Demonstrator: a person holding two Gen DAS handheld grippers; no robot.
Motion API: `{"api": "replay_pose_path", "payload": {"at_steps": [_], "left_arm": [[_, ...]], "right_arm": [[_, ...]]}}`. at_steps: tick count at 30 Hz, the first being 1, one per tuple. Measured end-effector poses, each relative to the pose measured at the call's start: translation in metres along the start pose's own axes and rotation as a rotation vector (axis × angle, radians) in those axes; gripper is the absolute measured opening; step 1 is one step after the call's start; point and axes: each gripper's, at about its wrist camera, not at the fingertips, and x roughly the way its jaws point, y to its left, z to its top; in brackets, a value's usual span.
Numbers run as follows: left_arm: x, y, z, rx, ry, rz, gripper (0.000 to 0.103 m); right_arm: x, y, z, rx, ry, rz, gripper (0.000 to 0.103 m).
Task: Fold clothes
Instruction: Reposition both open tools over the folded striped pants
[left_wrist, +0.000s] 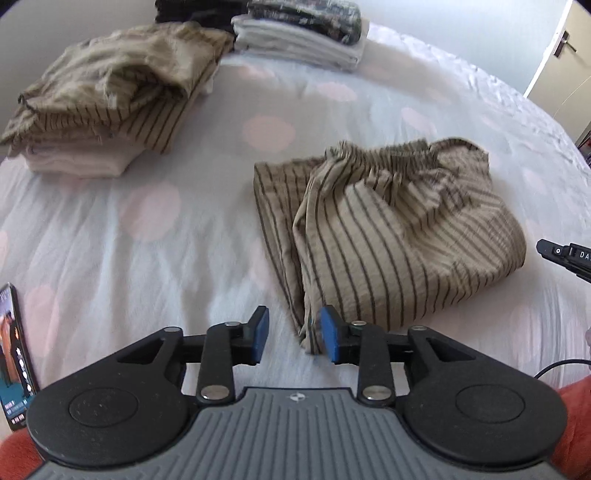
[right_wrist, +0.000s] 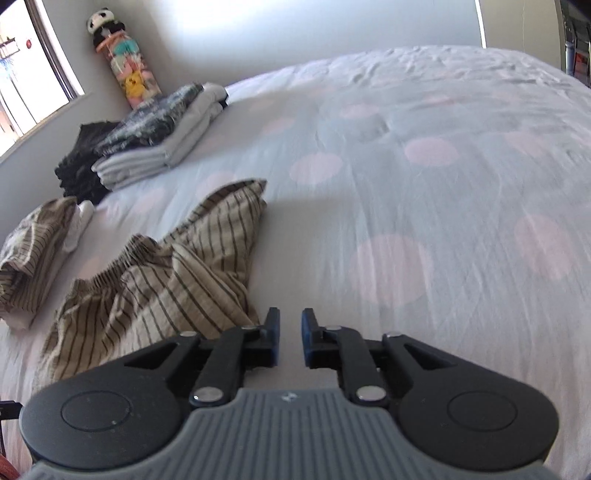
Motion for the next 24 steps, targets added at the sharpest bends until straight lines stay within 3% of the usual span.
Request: {"api": "replay_pose_path", "payload": {"at_steps": [1,3,7,15,19,24], "left_arm": [[-0.006,-0.002,0.002,0.013,-0.034,-0.009,0.049],[-0.014,-0.005,0.006,0.020,-0.092,-0.036,0.060],[-0.014,-0.007,0.020,-0.009,-0.156,-0.091,0.068],[0.022,-0.008,0.030,-0.027,-0.165,-0.029,0.070],[0.036,-0.005,0.030,-0.016,-0.171,-0.014,0.070],[0.052,0.009,0.033,-0.075,-0.138,-0.025,0.070]], "right_arm": [[-0.003,0.002,0.001,-0.009,-0.016,0.008,0.031],[-0.007,0.006,0.002,-0.024,-0.043,0.028,0.032],[-0.008,0.014,0.005,-0.046,-0.070,0.078,0.037],[0.005,0.045,0.011,-0.190,-0.118,0.060,0.054],[0.015,0.062,0.016,-0.265,-0.146,0.013,0.081],[0.035,0.070,0.021,-0.263,-0.140,0.012,0.083]]}}
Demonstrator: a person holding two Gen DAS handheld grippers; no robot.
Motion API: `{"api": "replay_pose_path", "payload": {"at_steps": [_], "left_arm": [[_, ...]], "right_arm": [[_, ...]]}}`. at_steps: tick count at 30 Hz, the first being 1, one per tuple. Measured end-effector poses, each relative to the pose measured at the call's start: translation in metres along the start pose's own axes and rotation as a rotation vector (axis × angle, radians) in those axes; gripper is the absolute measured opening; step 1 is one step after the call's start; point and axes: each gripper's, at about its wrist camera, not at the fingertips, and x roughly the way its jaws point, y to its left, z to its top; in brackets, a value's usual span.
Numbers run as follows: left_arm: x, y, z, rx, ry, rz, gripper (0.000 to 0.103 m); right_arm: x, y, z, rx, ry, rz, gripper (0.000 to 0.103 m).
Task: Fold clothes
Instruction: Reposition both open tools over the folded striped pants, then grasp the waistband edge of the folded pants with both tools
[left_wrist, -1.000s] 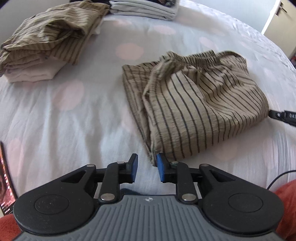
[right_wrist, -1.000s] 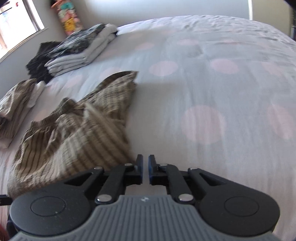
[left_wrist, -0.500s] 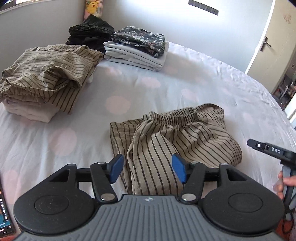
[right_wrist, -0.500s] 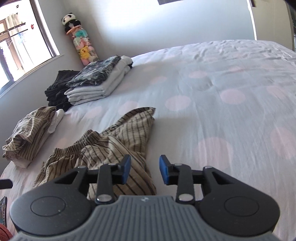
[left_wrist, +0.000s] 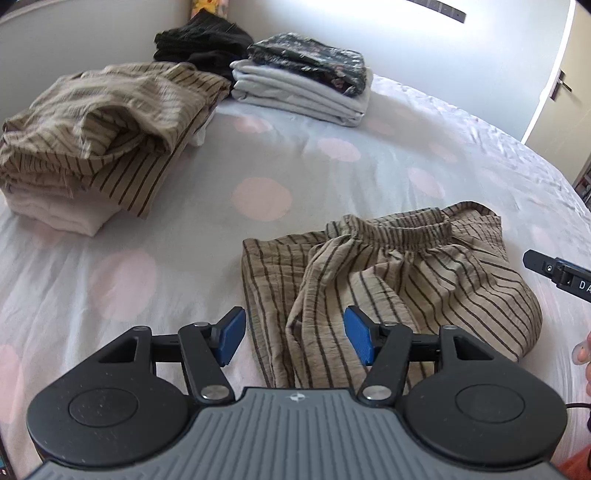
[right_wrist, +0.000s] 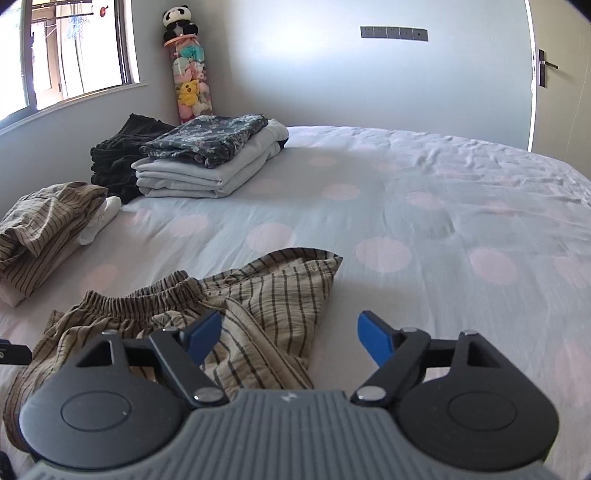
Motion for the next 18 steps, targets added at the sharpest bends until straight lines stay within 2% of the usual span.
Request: {"api": "replay_pose_path", "payload": {"at_steps": [4,9,13,18], "left_arm": [[0.006,0.012,0.000,-0.064,0.018,-0.029,0.070],[0.016,0.016,0.007,-0.097,0.038,-0.071,0.075],[0.032,0.015,0.017,-0.088,0.079,-0.031,0.075],[0.048,0.016,0.021,-0.081,0.118,-0.025,0.075]], "right_arm": [[0.019,-0.005,0.001,0.057,0.035,0.037,0.083],[0.039,-0.002,0.004,0.027,0.076,0.043,0.085],[0.051,-0.007,0.000,0.036,0.119,0.052,0.088],[0.062,-0.014,-0.005,0.083,0.154,0.092,0.088]]}}
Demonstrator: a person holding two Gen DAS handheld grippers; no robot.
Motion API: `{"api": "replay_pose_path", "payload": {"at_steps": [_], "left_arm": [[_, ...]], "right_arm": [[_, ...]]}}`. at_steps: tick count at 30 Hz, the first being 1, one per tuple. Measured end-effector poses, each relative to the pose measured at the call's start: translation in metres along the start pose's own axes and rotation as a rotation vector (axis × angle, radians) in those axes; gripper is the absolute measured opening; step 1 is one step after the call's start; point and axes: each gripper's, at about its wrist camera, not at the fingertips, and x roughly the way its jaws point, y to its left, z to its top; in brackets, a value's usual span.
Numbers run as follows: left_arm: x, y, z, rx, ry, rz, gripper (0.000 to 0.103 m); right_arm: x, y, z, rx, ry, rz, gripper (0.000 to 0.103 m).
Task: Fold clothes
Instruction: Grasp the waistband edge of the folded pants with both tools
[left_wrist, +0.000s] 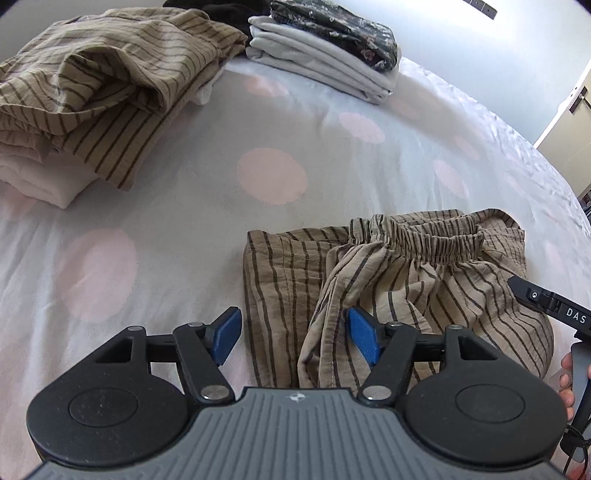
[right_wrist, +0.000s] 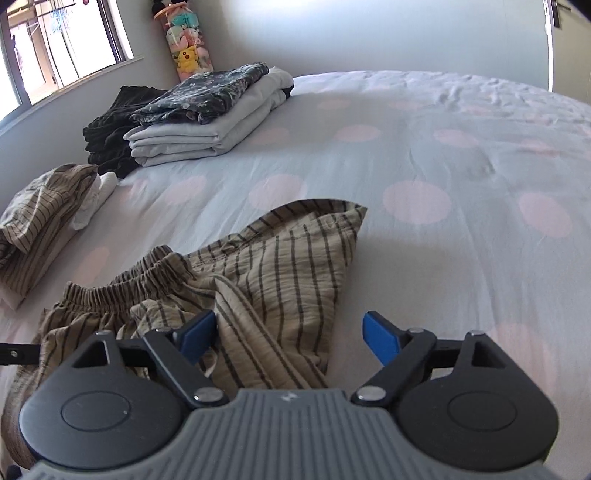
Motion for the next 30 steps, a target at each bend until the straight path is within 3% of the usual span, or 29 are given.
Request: {"api": "replay_pose_path", "payload": {"at_steps": [4,9,11,14,16,19,20,30], "left_arm": [[0.010,-0.001,0.000,0.013,0.018,0.015,0.075],[0.015,-0.002,-0.001,0.035,0.014,0.025,0.074],[0.016,-0.005,-0.002,0.058,0.002,0.030,0.068],[0.016,-0.009,-0.005,0.082,-0.013,0.017,0.051],[0.016,-0.010,-0.006,0.078,-0.021,-0.001,0.036],[0.015,-0.009,-0.005,0.062,-0.035,-0.039,0.014],[0.014,-0.009,-0.005,0.058,-0.040,-0.049,0.011],[-0.023,-0.014,-0.002,0.051,-0.156,-0.119,0.007]], "right_arm": [[0.012,0.005,-0.001,-0.013,0.032,0.018,0.083],[0.017,0.015,-0.002,-0.078,0.025,-0.009,0.060],[0.017,0.019,-0.004,-0.107,0.015,-0.015,0.046],[0.015,0.023,-0.007,-0.142,0.005,0.007,0.024],[0.015,0.026,-0.008,-0.149,-0.001,0.016,0.017],[0.013,0.030,-0.008,-0.159,-0.021,0.009,0.012],[0.011,0.032,-0.008,-0.165,-0.032,0.005,0.011],[-0.032,0.059,0.004,-0.190,-0.155,-0.041,0.009]]}}
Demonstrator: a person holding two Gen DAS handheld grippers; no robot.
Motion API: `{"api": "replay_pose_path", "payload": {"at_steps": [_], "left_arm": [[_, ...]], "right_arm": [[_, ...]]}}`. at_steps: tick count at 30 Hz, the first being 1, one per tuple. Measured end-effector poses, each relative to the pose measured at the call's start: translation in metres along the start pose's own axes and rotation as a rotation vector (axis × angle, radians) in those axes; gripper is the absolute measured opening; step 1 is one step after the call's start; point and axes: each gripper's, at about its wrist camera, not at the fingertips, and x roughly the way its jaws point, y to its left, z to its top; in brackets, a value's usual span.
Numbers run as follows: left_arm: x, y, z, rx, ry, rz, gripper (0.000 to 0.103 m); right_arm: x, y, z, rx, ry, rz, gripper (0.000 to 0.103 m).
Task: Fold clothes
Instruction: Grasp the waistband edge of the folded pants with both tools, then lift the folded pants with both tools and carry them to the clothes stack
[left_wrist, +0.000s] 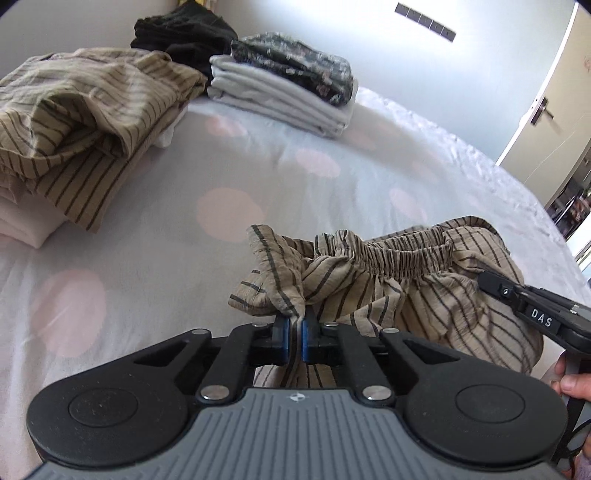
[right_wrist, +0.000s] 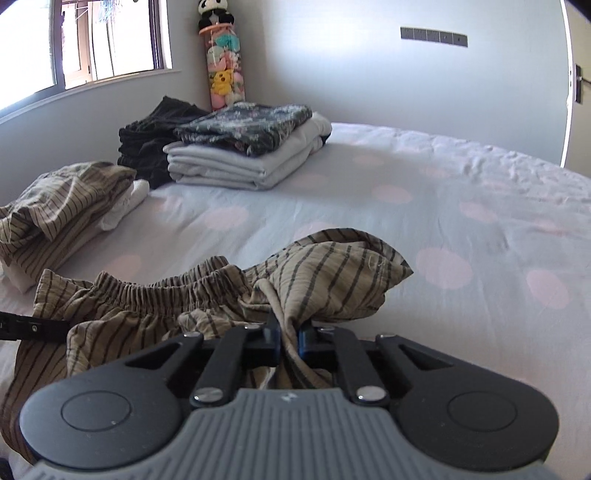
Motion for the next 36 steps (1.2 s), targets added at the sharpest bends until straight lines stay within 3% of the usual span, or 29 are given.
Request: {"api": "replay_pose_path", "payload": {"at_steps": [11,19,27,36], "left_arm": [[-0.070,0.021,0.033,-0.066,-0.146,-0.018,0.006],[-0.132,0.073,0.088,-0.001,-0.207,0.058,0.006],[-0.171,0.143,0.178,0.129,-0.217,0.163,0.007],[-0.155,0.217,0.253,0.236,-0.206,0.259,0.007]], "right_arm": [[-0.050,0.052,0.052,-0.037,-0.105,0.018,0.009],[-0.053,0.121,0.102,-0.028,-0.150,0.116,0.009],[-0.016,0.209,0.162,0.001,-0.182,0.220,0.009],[0.063,0.298,0.194,-0.010,-0.139,0.271,0.010]]}}
